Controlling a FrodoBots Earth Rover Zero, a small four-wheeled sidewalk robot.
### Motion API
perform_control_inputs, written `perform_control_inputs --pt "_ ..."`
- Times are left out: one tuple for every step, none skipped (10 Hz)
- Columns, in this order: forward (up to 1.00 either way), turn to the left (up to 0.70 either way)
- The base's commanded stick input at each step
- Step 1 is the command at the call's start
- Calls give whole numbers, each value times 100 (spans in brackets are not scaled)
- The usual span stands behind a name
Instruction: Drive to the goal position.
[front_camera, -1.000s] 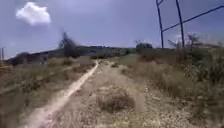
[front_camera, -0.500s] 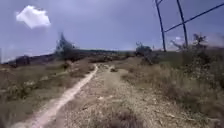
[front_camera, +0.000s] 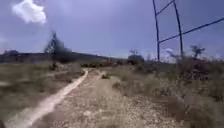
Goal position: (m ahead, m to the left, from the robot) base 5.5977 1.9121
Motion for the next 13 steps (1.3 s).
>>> perform_control_inputs --pt "70 0" --pt "70 0" --pt "70 0" --pt "70 0" --pt "70 0" --pt "70 0" --pt "70 0" --pt "70 0" --pt "70 0" --pt "70 0" --pt "70 0" --pt "70 0" --pt "70 0"
